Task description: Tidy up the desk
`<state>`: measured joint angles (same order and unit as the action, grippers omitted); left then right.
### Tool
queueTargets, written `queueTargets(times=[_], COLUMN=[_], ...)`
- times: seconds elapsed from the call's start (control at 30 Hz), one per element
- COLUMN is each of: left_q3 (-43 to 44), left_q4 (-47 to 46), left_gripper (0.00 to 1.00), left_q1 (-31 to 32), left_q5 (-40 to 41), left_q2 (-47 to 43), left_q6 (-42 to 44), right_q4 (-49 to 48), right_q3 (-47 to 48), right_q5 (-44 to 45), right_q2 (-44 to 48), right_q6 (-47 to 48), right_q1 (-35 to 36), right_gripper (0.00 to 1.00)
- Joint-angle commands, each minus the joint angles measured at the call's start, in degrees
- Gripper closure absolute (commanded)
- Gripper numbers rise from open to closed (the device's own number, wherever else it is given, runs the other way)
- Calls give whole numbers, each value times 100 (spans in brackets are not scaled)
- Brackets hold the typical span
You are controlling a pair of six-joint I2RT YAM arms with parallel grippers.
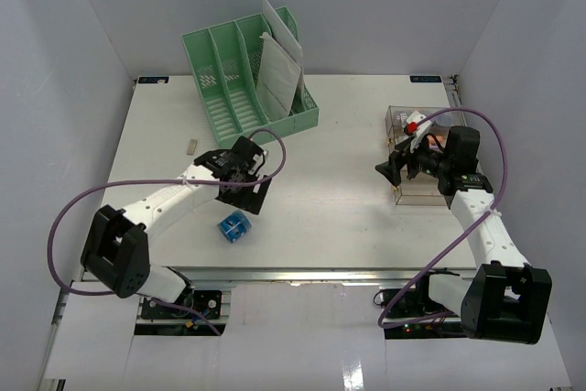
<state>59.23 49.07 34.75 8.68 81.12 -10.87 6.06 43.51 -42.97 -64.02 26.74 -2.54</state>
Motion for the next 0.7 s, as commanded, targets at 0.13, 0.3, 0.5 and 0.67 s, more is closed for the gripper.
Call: queueTargets(times=[0.13,0.3,0.5,0.67], left_q3=[515,592,651,686], left_q4=[676,749,814,849], left_gripper=[4,4,6,24], left_q1=[182,231,243,243], left_q5=[-277,-415,-279,-287], left_q2=[849,1423,1779,1959], left_q6=[373,430,401,349], right_q4=[-101,-114,-127,-132], right_q3=[83,62,61,61], right_q5=[-97,-78,-102,-132], right_q2=[120,122,114,118], right_q6=[-171,-164,-178,-204], right_q1=[26,20,26,26], right_gripper=[10,10,10,10])
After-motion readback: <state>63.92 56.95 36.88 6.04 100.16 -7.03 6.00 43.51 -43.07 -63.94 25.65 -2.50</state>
